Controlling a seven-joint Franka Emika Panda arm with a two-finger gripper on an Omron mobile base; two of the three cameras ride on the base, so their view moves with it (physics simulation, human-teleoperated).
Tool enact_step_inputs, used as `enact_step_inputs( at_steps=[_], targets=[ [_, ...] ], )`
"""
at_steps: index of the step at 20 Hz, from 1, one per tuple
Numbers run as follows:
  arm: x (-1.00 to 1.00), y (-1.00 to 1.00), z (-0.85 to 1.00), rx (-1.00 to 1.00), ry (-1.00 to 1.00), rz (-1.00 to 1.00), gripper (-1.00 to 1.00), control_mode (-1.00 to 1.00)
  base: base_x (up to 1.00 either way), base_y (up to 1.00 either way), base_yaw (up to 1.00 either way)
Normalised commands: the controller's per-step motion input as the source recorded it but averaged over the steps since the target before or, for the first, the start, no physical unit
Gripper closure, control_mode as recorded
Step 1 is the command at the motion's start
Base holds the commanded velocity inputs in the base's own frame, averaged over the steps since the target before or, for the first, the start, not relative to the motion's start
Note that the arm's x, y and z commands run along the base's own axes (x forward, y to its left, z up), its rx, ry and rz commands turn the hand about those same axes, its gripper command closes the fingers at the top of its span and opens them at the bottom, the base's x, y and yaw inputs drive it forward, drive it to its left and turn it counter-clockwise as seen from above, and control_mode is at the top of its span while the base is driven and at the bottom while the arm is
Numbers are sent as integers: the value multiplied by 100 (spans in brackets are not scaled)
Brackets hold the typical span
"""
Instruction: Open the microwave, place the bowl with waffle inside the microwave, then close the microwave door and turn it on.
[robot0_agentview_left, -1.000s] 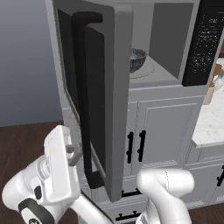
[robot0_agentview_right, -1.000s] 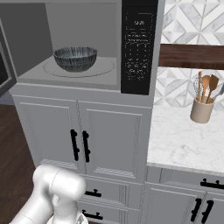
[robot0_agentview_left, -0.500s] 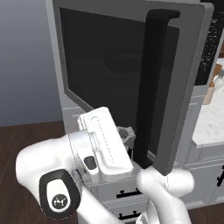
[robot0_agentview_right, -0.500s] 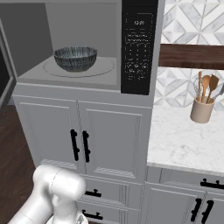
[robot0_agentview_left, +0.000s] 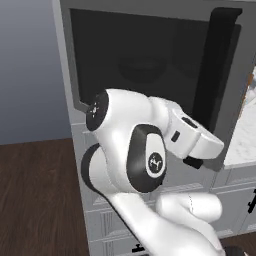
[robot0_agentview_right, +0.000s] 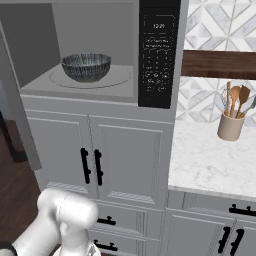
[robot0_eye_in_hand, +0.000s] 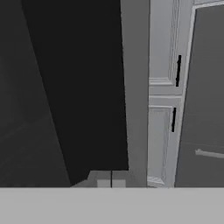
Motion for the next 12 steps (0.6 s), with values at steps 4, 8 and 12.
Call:
enact_step_inputs(
  at_steps=[4, 8, 12],
  targets=[
    [94, -98, 0, 23, 30, 23, 100, -100, 0, 0, 0],
    [100, -76, -7, 9, 14, 35, 100, -100, 0, 0, 0],
    [100, -64, -24, 1, 2, 38, 100, -100, 0, 0, 0]
  ],
)
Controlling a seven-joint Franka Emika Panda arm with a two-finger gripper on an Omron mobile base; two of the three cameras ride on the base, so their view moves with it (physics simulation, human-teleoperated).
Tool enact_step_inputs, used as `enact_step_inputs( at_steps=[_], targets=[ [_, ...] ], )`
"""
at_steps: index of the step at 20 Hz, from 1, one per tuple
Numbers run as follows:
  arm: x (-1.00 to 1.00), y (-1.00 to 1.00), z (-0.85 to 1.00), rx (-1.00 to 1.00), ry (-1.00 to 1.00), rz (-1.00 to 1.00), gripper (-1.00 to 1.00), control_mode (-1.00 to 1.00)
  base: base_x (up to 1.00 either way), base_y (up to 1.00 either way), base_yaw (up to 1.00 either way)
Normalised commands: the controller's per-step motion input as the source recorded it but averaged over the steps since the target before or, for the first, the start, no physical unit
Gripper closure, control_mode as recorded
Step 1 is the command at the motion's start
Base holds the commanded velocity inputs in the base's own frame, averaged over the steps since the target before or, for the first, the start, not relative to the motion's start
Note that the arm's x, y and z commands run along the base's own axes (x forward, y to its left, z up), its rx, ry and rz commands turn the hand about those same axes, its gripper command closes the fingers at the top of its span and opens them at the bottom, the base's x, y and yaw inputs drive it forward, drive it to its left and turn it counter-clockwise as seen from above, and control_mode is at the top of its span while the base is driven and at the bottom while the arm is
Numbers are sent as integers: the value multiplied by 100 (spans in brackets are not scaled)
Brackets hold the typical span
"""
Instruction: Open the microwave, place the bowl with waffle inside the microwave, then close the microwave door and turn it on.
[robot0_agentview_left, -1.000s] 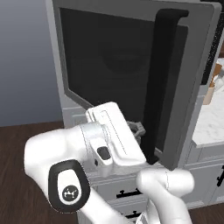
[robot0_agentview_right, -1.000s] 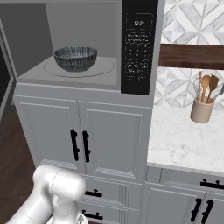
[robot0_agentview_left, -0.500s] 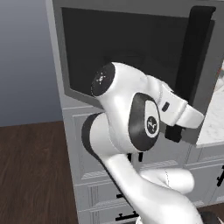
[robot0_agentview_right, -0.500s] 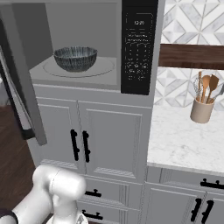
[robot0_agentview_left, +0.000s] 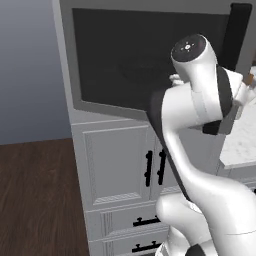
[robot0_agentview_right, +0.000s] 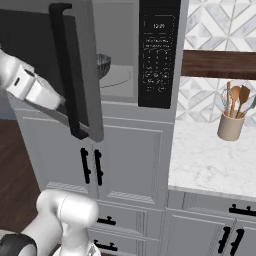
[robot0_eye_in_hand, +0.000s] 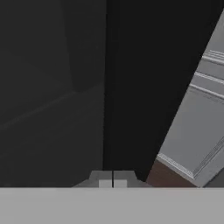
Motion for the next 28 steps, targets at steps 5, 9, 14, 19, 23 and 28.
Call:
enact_step_inputs(
  at_steps=[5, 9, 14, 19, 23, 28],
  targets=[
    [100, -50, -36, 0, 0, 36, 100, -100, 0, 0, 0],
    [100, -45, -32, 0, 1, 30, 100, -100, 0, 0, 0],
    [100, -52, -19, 0, 6, 27, 100, -100, 0, 0, 0],
    [100, -46, -16, 0, 2, 23, 100, -100, 0, 0, 0],
    [100, -23, -25, 0, 0, 19, 100, -100, 0, 0, 0],
    [92, -2, -48, -5, -9, 11, 100, -100, 0, 0, 0]
  ],
)
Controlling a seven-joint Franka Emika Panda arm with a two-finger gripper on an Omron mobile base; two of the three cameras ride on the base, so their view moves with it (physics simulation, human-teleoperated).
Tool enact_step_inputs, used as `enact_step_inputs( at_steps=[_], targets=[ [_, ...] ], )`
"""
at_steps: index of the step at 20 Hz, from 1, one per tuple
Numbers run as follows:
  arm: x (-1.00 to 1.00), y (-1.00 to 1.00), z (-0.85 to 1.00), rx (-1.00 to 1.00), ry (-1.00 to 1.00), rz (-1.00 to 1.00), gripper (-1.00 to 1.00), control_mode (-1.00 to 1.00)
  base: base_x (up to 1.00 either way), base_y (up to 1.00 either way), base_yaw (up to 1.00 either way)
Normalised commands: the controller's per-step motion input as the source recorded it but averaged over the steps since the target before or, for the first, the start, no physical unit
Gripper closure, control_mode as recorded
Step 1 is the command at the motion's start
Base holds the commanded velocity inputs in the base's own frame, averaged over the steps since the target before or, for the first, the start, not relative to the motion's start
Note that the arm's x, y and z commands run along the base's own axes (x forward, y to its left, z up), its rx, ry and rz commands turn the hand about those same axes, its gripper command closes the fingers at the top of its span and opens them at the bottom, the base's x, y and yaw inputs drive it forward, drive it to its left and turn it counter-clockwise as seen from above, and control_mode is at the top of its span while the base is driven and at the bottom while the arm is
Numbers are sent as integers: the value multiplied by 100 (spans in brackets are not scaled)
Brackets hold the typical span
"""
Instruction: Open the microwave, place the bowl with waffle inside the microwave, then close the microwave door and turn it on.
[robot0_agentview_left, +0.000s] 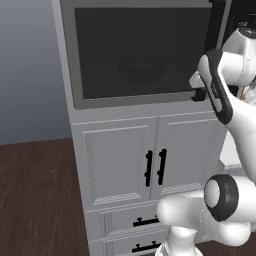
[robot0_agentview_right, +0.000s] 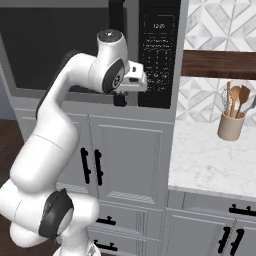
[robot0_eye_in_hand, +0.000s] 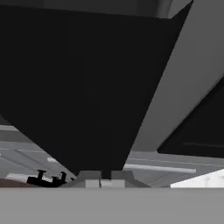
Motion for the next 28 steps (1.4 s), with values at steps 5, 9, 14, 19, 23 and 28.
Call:
enact_step_inputs(
  at_steps=[5, 9, 14, 19, 23, 28],
  targets=[
    [-63, 21, -52, -20, -64, 0, 100, -100, 0, 0, 0],
    [-96, 19, -51, -12, -73, 0, 100, -100, 0, 0, 0],
    [-72, -5, -18, 4, -36, 0, 100, -100, 0, 0, 0],
    [-74, -58, 12, 36, -1, 0, 100, -100, 0, 0, 0],
    [-71, -66, 27, 50, -4, -3, 100, -100, 0, 0, 0],
    [-58, -59, 24, 54, -1, -12, 100, -100, 0, 0, 0]
  ],
)
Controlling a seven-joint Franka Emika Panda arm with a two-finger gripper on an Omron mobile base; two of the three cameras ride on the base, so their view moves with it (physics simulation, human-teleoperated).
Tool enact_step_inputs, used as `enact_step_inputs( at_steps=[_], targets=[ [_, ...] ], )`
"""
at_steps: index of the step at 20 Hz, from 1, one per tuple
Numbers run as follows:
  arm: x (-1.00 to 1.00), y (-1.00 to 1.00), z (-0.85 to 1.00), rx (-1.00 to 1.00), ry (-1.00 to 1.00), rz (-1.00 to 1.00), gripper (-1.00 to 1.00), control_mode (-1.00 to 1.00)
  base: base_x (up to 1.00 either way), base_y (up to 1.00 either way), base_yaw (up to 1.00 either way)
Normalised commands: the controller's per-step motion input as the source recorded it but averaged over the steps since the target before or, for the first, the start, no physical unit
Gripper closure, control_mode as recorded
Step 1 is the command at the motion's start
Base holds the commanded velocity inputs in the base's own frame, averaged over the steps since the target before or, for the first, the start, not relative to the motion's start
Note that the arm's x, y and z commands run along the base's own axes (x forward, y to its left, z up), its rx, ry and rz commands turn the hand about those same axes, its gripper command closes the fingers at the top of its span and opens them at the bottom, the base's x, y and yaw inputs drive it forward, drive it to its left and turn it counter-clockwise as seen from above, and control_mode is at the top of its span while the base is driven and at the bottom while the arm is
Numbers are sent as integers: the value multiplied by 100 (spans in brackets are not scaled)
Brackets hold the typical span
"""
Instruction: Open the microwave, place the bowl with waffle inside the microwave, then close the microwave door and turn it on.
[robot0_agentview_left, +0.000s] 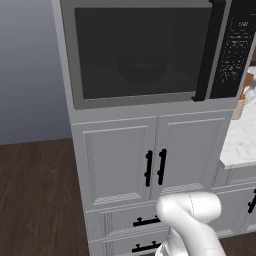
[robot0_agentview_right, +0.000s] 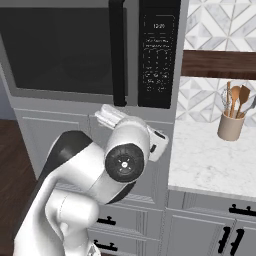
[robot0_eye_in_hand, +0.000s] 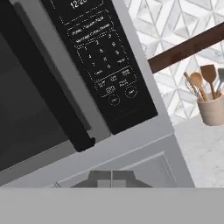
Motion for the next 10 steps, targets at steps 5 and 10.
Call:
enact_step_inputs(
  at_steps=[5, 10],
  targets=[
    [-35, -32, 11, 52, 0, -4, 100, -100, 0, 0, 0],
    [4, 0, 0, 30, 0, 0, 100, -100, 0, 0, 0]
  ],
)
